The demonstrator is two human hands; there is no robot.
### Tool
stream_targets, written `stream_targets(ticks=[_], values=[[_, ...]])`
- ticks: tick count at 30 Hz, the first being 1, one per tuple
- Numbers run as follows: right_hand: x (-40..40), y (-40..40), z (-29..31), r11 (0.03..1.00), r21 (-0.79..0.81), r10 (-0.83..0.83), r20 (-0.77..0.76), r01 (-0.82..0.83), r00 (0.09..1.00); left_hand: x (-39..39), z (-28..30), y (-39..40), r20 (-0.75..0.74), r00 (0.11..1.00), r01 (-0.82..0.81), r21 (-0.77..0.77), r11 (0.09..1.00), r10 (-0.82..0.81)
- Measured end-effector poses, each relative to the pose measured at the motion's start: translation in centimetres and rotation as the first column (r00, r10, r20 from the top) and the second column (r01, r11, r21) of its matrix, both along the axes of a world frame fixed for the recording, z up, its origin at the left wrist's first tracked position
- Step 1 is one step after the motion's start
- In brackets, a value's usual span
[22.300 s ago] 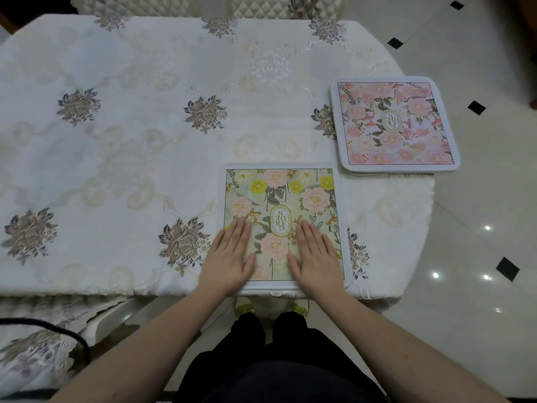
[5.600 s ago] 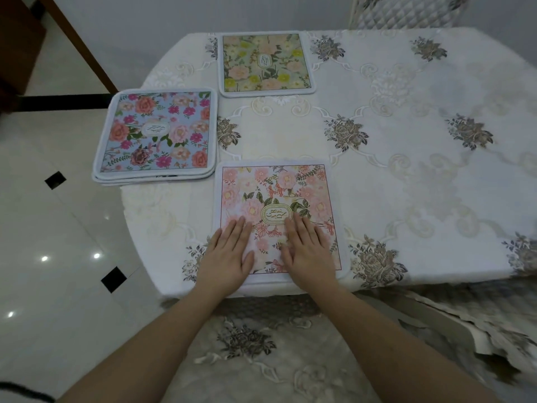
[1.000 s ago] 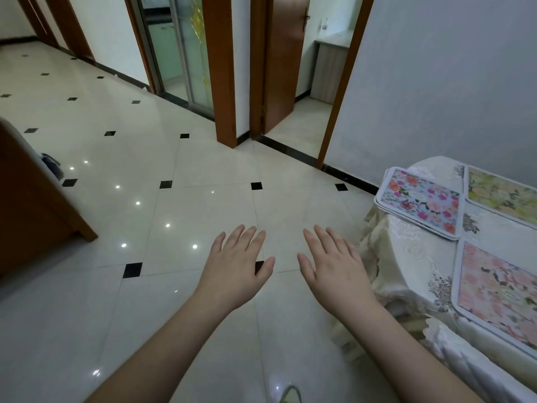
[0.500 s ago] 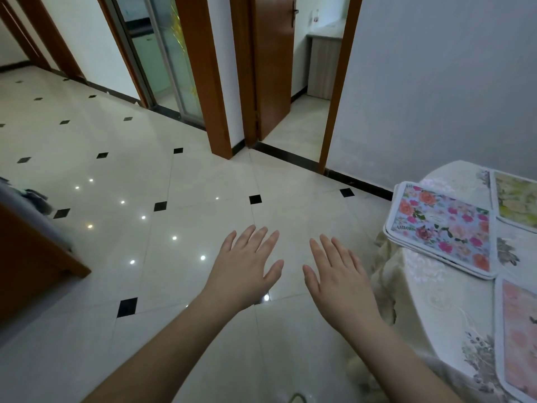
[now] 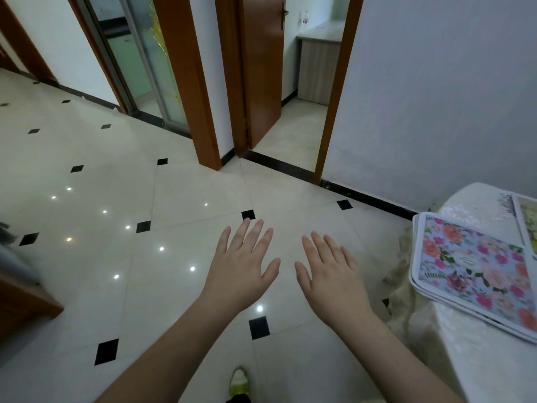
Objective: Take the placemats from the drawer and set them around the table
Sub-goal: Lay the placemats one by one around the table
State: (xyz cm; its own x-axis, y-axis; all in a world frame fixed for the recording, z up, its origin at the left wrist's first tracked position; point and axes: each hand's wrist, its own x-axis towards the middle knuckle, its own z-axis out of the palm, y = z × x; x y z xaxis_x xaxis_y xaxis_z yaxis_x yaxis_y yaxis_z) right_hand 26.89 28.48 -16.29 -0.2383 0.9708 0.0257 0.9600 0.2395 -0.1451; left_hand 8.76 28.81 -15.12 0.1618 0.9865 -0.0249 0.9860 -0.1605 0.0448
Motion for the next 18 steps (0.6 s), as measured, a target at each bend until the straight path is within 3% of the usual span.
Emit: stream_targets(ticks=[9,18], values=[[-5.2,8.9,0.2,0.991,0.016,-0.134,0.010,0.134,0.991,-5.4,0.1,11.9,0.027,0.995,0.100,-0.019,0.995,-0.100],[-1.1,15.3,-0.1,0.941,-0.007,-0.339,-0.031,0.339,0.940,-0.5,-0.9,21.6,0.043,0.958,0.284,-0.025,0.959,-0.282]])
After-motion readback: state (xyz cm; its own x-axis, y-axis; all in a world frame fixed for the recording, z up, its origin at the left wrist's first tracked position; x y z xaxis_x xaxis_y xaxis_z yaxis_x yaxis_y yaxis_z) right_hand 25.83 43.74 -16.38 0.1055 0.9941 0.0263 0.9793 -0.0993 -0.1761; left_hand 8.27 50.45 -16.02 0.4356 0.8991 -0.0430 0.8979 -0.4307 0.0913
